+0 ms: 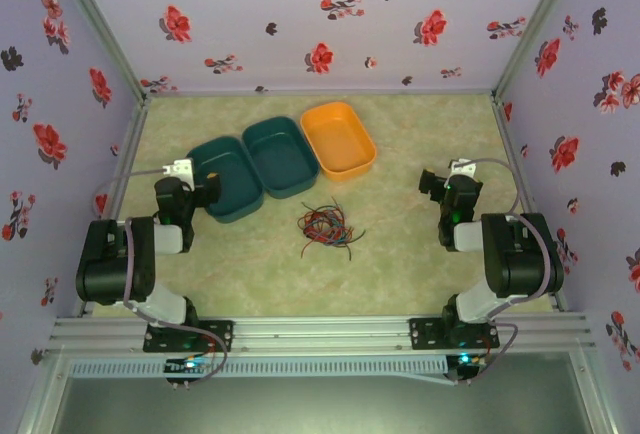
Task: Untangle the cables
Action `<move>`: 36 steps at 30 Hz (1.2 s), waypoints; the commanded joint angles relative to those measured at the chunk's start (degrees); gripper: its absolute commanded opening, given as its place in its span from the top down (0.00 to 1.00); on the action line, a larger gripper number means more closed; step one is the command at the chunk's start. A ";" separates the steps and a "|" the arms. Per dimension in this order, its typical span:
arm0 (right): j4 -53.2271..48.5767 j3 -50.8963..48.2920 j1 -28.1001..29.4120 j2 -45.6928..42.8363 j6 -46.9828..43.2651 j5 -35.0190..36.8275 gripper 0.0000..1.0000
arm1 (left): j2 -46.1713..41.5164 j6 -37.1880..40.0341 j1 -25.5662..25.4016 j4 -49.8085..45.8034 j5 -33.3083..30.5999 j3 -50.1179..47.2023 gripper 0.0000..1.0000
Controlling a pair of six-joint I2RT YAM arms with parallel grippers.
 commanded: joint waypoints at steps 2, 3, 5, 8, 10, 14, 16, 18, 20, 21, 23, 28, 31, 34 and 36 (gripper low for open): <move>0.11 0.67 -0.33 0.06 -0.80 -0.19 0.01 | -0.31 1.56 -0.35 1.08 0.67 0.69 0.00; 0.10 0.68 -0.33 0.07 -0.86 -0.18 0.01 | -0.31 1.54 -0.32 1.08 0.67 0.72 0.00; 0.10 0.63 -0.33 0.03 -0.86 -0.18 0.01 | -0.30 1.53 -0.33 1.03 0.68 0.74 0.00; 0.15 0.68 -0.32 0.10 -0.85 -0.18 0.01 | -0.26 1.53 -0.39 1.03 0.67 0.74 0.00; 0.10 0.61 -0.33 0.06 -0.84 -0.18 0.01 | -0.30 1.54 -0.34 1.02 0.63 0.73 0.00; 0.10 0.65 -0.33 0.02 -0.77 -0.18 0.01 | -0.31 1.34 -0.35 0.97 0.67 0.74 0.00; 0.17 0.56 -0.32 0.01 -0.80 -0.26 0.01 | -0.34 1.38 -0.27 1.17 0.89 0.61 0.00; 0.22 0.56 -0.33 -0.04 -0.77 -0.26 0.01 | -0.38 1.57 -0.20 1.23 1.34 0.57 0.00; 0.36 0.43 -0.33 -0.05 -0.82 -0.38 0.01 | -0.67 1.49 -0.23 1.19 1.31 0.48 0.00; 0.28 0.51 -0.30 -0.15 -1.17 -0.95 0.01 | -1.39 1.53 -0.21 1.11 1.33 0.26 0.00; -1.17 0.89 -0.33 -1.29 -1.47 -1.26 0.01 | -4.08 1.34 -0.14 -0.23 0.99 -0.18 0.00; -6.21 0.84 -0.25 -7.18 -0.51 1.50 0.01 | -12.04 1.14 -0.21 -6.02 0.32 -0.56 0.00; -10.01 0.70 -0.25 -12.54 -0.68 1.63 0.01 | -17.61 0.62 -0.30 -8.94 -0.42 -0.99 0.00; -19.12 2.78 -0.01 -18.84 1.30 3.97 0.01 | -23.14 -3.11 -0.27 -13.24 -0.41 -0.93 0.00; -26.35 4.83 0.41 -22.94 2.86 5.85 0.01 | -26.99 -5.55 -0.43 -17.12 -0.37 -0.60 0.00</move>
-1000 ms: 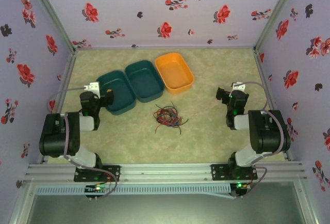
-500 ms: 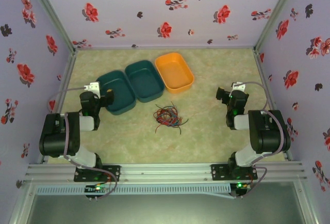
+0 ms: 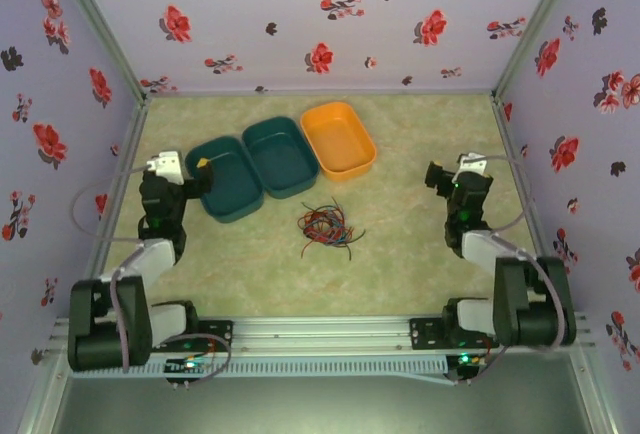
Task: Untangle the cables
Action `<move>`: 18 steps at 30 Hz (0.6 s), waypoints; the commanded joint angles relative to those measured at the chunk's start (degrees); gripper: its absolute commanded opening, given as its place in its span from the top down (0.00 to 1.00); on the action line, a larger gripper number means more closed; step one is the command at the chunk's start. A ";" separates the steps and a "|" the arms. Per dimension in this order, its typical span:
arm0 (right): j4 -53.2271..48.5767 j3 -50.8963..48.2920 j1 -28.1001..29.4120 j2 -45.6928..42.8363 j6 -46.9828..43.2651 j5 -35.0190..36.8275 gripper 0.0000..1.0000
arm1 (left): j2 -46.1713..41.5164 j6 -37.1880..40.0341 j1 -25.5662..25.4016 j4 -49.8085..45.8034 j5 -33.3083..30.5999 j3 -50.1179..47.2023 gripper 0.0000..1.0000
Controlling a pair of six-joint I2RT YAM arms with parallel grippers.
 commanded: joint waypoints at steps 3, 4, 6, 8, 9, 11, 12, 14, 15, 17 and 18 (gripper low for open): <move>-20.67 6.21 1.20 -9.76 6.49 5.66 0.01 | -9.90 -7.76 -1.91 -13.33 -0.80 0.75 0.00; -24.42 7.54 1.52 -11.00 7.99 5.79 0.01 | -11.64 -9.00 -3.29 -16.10 -0.81 1.36 0.00; -30.52 9.67 2.30 -12.70 11.06 5.55 0.01 | -14.07 -10.65 -7.10 -20.84 -1.70 2.41 0.00; -35.36 11.23 3.53 -13.73 14.88 5.46 0.01 | -15.78 -12.09 -13.13 -23.63 -5.06 2.83 0.00; -37.17 11.77 4.48 -14.06 16.24 5.42 0.01 | -16.41 -12.84 -16.94 -24.18 -7.44 2.62 0.00; -40.80 12.89 7.09 -14.06 18.58 5.68 0.01 | -16.71 -15.20 -23.65 -24.20 -11.04 2.09 0.00; -42.37 13.50 8.96 -13.76 19.53 5.97 0.01 | -16.56 -17.14 -26.94 -24.20 -13.26 1.68 0.00; -45.66 15.12 12.32 -12.47 21.12 6.09 0.01 | -15.49 -20.24 -32.32 -23.86 -16.17 1.10 0.00; -47.82 16.22 13.99 -11.47 21.79 5.69 0.01 | -14.62 -21.68 -34.73 -23.92 -17.47 1.07 0.00; -52.12 19.05 17.37 -9.08 23.15 5.65 0.01 | -12.71 -23.87 -38.50 -24.32 -19.49 1.30 0.00; -54.33 20.41 19.40 -7.81 23.57 5.60 0.01 | -11.37 -25.05 -40.06 -24.38 -20.13 1.47 0.00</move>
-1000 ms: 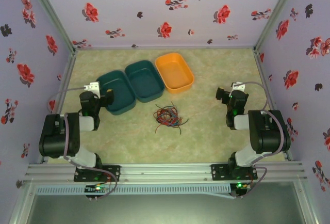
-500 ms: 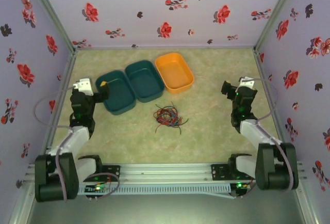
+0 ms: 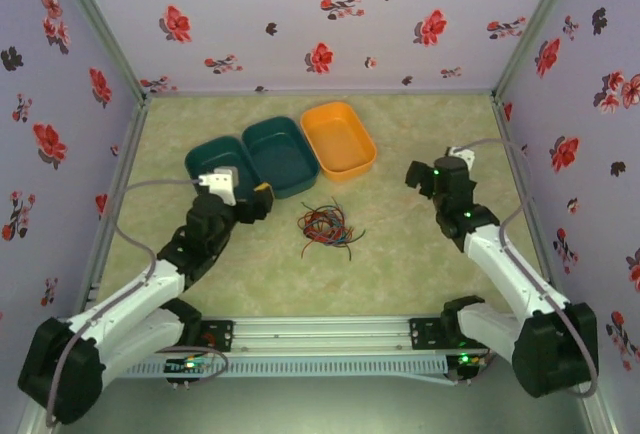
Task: Untangle the cables
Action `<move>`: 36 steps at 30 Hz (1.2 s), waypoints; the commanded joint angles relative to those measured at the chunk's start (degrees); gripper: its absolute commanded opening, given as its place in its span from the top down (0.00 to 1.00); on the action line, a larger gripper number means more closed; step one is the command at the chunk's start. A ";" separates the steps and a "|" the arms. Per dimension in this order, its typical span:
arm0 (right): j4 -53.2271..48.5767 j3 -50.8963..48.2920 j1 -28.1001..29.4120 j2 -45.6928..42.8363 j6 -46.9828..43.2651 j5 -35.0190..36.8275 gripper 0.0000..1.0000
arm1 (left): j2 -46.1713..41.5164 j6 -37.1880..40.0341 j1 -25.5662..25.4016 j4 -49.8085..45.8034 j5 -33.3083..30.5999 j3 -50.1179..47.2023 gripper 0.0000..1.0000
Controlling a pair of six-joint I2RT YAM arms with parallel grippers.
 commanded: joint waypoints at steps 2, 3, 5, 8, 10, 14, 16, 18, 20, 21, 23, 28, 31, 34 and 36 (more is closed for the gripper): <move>-12.46 6.41 6.74 4.71 4.70 0.09 0.01 | 5.06 -7.71 -5.62 -1.18 -6.27 0.59 0.00; -13.94 7.60 8.16 6.21 5.44 -0.78 0.01 | 6.90 -8.16 -7.04 -0.75 -6.28 1.00 0.00; -15.99 9.55 9.20 9.17 6.77 -4.57 0.01 | 10.76 -8.35 -9.54 -0.66 -5.91 2.44 0.00; -16.56 11.26 9.89 12.36 8.43 -11.21 0.04 | 16.73 -9.02 -13.46 -1.73 -5.42 6.18 0.00; -15.92 12.04 10.48 14.02 8.73 -14.95 0.07 | 20.46 -10.71 -15.34 -1.08 -4.49 7.73 0.00; -15.95 13.56 10.67 16.61 8.53 -18.79 0.16 | 26.26 -13.93 -15.65 2.37 1.77 8.49 0.00; -15.82 14.05 10.67 17.71 8.37 -19.92 0.19 | 28.53 -13.67 -15.65 3.12 4.48 9.23 0.01; -15.48 14.40 10.67 18.47 8.34 -20.86 0.23 | 30.41 -13.03 -15.67 2.40 6.32 10.41 0.05; -15.61 15.03 10.66 19.29 8.20 -21.49 0.26 | 31.96 -12.90 -15.66 1.52 7.41 11.52 0.09; -15.60 15.27 10.67 19.79 8.06 -21.76 0.27 | 32.63 -12.82 -15.66 1.46 8.19 11.77 0.12; -15.41 15.54 10.67 20.50 8.18 -21.96 0.30 | 34.06 -12.65 -15.62 1.82 9.37 12.02 0.18; -15.15 15.64 10.60 21.40 8.69 -21.39 0.35 | 38.62 -10.84 -14.42 2.53 12.73 13.67 0.37; -15.22 15.14 10.50 20.72 9.26 -20.78 0.36 | 41.27 -9.57 -13.52 3.37 14.38 14.97 0.45; -15.23 14.25 10.37 19.66 9.52 -20.03 0.37 | 43.78 -7.17 -13.38 4.22 16.36 16.87 0.56; -15.66 13.81 10.08 19.18 9.56 -19.85 0.38 | 45.51 -5.66 -13.37 4.14 17.99 18.72 0.61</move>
